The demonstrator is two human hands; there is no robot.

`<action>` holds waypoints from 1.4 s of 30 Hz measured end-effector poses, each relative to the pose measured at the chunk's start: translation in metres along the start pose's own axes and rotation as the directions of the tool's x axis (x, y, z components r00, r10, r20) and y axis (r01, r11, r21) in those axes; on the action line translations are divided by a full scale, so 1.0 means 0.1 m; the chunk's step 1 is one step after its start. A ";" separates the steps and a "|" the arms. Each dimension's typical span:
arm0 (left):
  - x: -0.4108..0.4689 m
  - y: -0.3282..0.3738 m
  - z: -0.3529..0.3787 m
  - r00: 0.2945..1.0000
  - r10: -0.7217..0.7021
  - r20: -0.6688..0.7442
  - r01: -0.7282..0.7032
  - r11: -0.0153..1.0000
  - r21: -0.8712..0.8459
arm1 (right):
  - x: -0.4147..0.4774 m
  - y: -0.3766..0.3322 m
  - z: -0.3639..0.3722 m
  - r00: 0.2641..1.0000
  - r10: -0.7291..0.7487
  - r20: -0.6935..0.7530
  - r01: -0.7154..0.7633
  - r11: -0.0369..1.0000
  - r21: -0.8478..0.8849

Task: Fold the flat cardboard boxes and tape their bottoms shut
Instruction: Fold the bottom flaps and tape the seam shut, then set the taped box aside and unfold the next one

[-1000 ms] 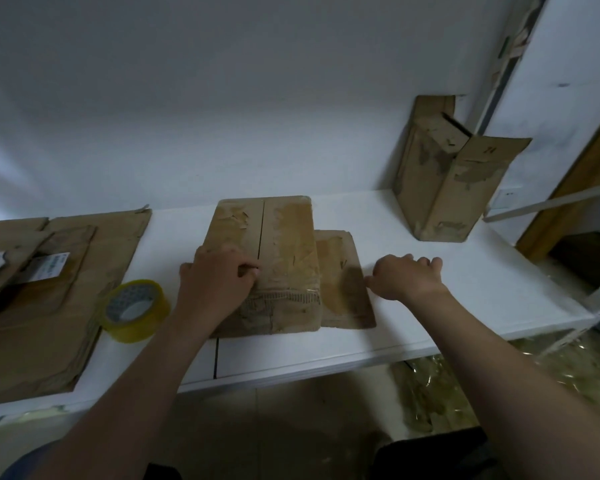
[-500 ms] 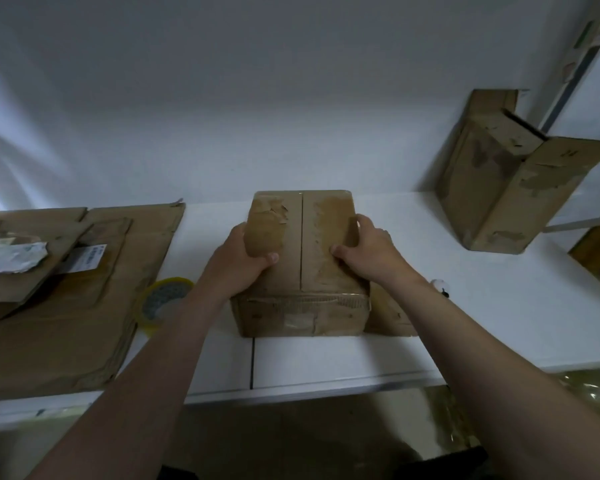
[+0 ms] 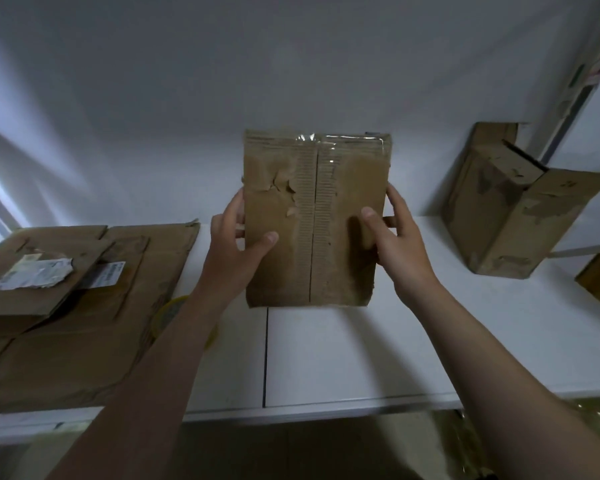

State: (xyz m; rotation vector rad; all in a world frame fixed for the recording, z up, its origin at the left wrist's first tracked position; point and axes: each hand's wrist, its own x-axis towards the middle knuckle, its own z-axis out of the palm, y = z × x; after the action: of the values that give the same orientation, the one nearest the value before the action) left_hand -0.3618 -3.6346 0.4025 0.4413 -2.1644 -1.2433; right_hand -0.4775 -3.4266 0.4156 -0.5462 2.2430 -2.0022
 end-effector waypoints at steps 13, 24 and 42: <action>-0.04 0.31 -0.02 0.986 -0.151 0.065 0.164 0.911 -0.377 | 0.04 -0.25 -0.11 0.994 0.094 -0.053 -0.085 0.984 0.153; -0.07 0.17 -0.07 0.991 -0.125 -0.039 0.108 0.949 -0.296 | 0.05 -0.08 -0.24 0.997 -0.071 0.012 0.068 0.988 0.140; -0.35 -0.24 0.03 0.957 0.164 0.238 -0.199 0.971 0.130 | -0.05 0.18 -0.38 0.950 -0.219 0.223 0.307 0.790 -0.531</action>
State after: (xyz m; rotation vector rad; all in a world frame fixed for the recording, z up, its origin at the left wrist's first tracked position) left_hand -0.3369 -3.6253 0.3693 0.1616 -2.4421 -1.0733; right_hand -0.4873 -3.3880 0.4026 -1.0769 2.7721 -1.2819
